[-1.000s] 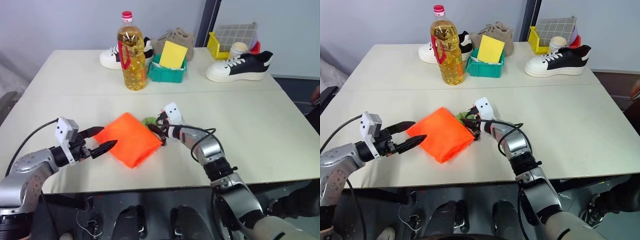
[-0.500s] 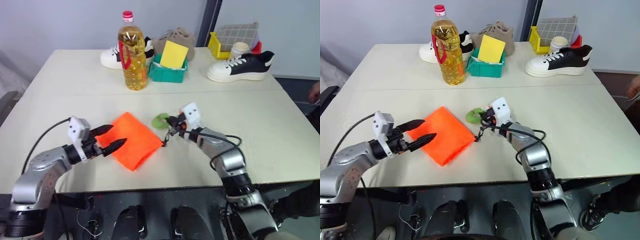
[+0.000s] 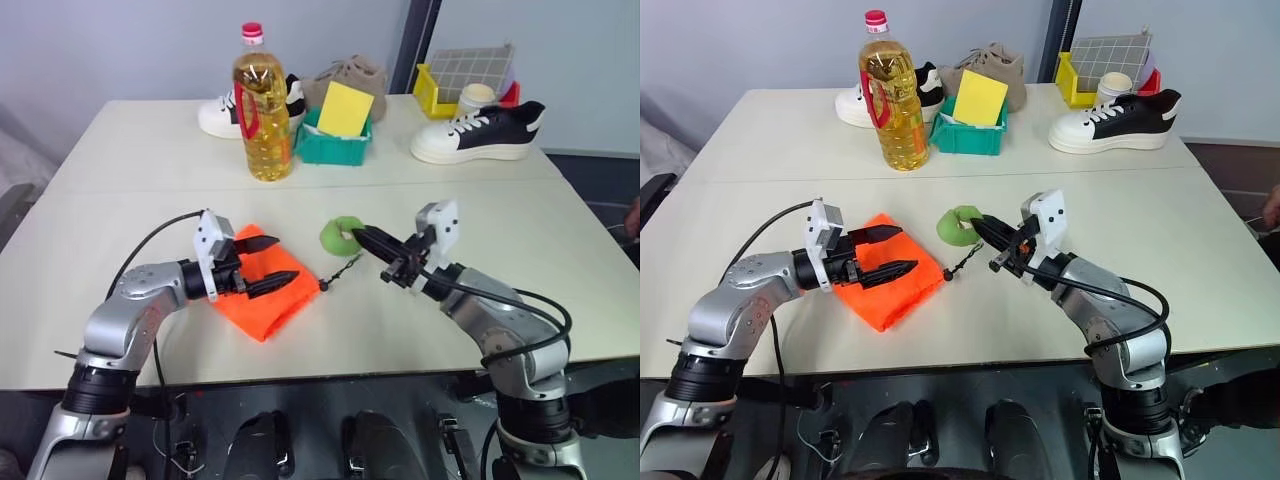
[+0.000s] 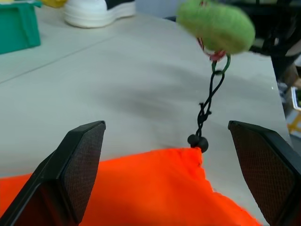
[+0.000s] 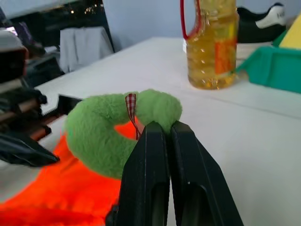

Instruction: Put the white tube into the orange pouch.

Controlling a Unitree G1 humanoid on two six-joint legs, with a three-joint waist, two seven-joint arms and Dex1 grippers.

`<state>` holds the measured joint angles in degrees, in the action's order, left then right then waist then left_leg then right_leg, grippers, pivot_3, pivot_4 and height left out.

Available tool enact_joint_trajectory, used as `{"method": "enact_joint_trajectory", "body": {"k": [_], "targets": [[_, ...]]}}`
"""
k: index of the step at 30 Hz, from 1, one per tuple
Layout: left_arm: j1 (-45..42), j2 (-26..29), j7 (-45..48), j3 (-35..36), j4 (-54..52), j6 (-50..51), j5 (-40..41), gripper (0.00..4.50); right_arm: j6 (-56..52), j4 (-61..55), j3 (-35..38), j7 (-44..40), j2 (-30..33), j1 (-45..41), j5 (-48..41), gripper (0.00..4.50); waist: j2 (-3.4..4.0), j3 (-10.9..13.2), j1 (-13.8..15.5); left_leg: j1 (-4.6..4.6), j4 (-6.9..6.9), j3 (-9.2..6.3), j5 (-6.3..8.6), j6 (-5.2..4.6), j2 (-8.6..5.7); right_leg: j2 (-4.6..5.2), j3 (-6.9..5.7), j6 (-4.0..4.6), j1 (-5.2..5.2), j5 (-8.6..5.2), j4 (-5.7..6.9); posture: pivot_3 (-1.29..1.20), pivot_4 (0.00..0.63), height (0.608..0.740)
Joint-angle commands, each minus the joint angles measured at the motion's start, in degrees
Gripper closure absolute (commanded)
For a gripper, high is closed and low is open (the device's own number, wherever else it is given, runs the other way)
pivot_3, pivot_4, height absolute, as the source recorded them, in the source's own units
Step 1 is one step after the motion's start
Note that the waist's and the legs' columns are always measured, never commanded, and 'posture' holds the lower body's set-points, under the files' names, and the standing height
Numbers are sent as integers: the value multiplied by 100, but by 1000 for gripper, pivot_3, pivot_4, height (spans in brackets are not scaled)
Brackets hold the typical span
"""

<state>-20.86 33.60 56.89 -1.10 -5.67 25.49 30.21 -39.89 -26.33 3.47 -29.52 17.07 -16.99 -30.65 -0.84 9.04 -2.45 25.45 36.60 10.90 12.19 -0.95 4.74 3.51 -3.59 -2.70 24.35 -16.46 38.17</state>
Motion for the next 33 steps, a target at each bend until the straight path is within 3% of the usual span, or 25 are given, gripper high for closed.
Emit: {"method": "enact_joint_trajectory", "body": {"k": [1, 13, 23, 33], "targets": [[-162, 37, 343, -237, 43, -328, -246, 0, 68, -289, 136, 189, -82, -244, -210, 4475, 0, 0, 0, 0, 0, 0, 0, 0, 0, 0, 0, 0, 0, 0, 0, 0, 150, 740], [21, -653, -124, -617, 62, -1424, -1119, 0, 134, -104, 28, 431, -176, -505, -384, 4475, 0, 0, 7, 1, 2, -3, 2, -6, -1, 2, 0, 0, -1, 0, 0, 0, 150, 740], [26, -772, -366, -705, 33, -1231, -1283, 0, 205, 39, -87, 519, -226, -528, -332, 4475, 0, 0, 5, 0, 3, -3, 1, -7, 0, -2, -1, -2, -3, 1, 2, 0, 150, 740], [490, -813, -1237, -836, -779, -1185, -1963, 0, 316, 116, -126, 679, -339, -487, -270, 4475, 0, 0, 5, 1, 9, -3, 1, -5, 0, -1, -1, -4, -5, 1, 3, 0, 150, 740]]}}
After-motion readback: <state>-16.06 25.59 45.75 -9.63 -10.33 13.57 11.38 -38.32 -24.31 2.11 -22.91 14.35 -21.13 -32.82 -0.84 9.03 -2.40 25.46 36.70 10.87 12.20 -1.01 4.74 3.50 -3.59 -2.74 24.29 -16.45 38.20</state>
